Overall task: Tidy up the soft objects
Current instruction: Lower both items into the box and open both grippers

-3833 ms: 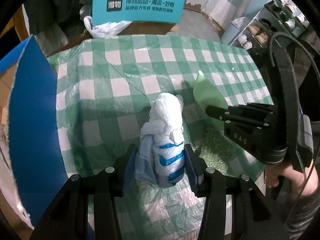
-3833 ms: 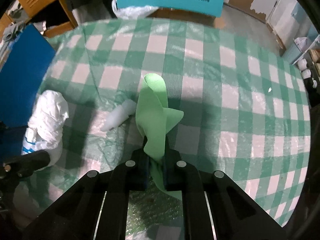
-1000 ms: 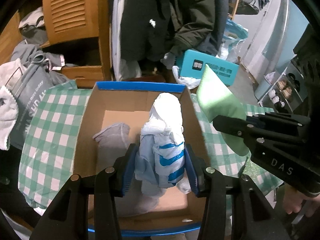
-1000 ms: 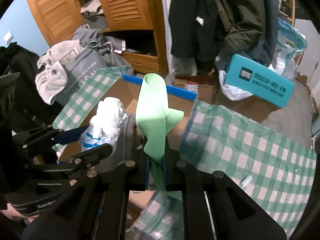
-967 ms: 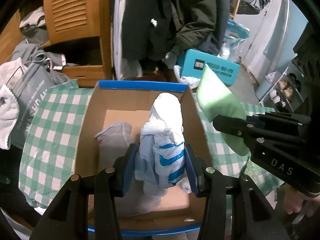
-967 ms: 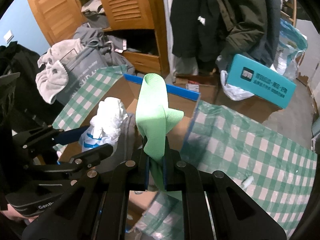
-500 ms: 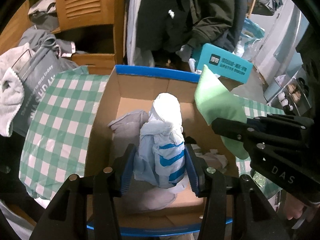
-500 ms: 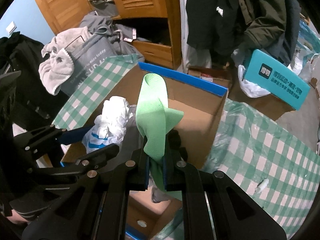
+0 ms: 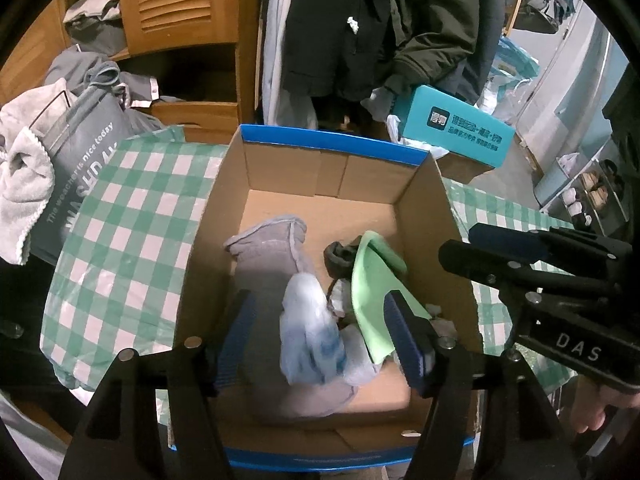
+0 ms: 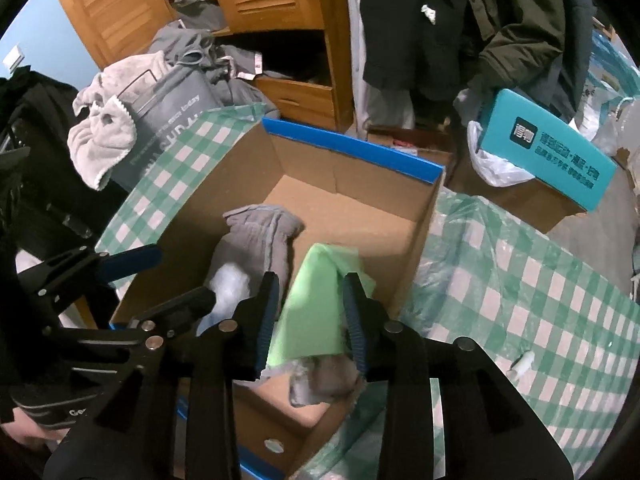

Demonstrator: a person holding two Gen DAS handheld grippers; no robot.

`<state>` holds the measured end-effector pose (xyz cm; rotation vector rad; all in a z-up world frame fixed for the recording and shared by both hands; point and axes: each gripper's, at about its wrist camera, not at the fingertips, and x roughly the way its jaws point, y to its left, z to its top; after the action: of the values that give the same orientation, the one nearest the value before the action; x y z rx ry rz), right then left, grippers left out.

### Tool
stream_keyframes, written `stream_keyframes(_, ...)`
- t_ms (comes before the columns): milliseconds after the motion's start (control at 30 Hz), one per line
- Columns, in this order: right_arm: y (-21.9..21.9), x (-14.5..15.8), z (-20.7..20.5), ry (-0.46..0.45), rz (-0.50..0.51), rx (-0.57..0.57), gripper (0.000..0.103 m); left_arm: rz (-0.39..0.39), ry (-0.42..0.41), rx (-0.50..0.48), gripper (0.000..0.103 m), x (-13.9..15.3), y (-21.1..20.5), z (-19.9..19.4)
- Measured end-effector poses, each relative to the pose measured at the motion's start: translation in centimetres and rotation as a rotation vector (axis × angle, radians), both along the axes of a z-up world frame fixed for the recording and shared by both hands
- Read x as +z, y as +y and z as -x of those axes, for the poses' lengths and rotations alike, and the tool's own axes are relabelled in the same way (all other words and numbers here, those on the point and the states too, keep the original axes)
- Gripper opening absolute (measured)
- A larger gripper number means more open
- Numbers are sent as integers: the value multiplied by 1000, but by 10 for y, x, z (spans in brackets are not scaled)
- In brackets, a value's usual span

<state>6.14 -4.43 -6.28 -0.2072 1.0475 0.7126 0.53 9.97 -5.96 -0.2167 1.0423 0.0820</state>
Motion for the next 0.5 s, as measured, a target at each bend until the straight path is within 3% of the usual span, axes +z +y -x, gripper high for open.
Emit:
stream_keyframes(133,-9,3,0,-3,2,-18,48,2,-2,-21,68,0,-8,0)
stream_keyframes(367,-24,9,7,-19,18,-37,50,2,-22,-81,68,8,-31,0)
stream_keyframes(500,-37,16,9,-40,12,-57,57,-3,-34,-109,68,13,-44,0)
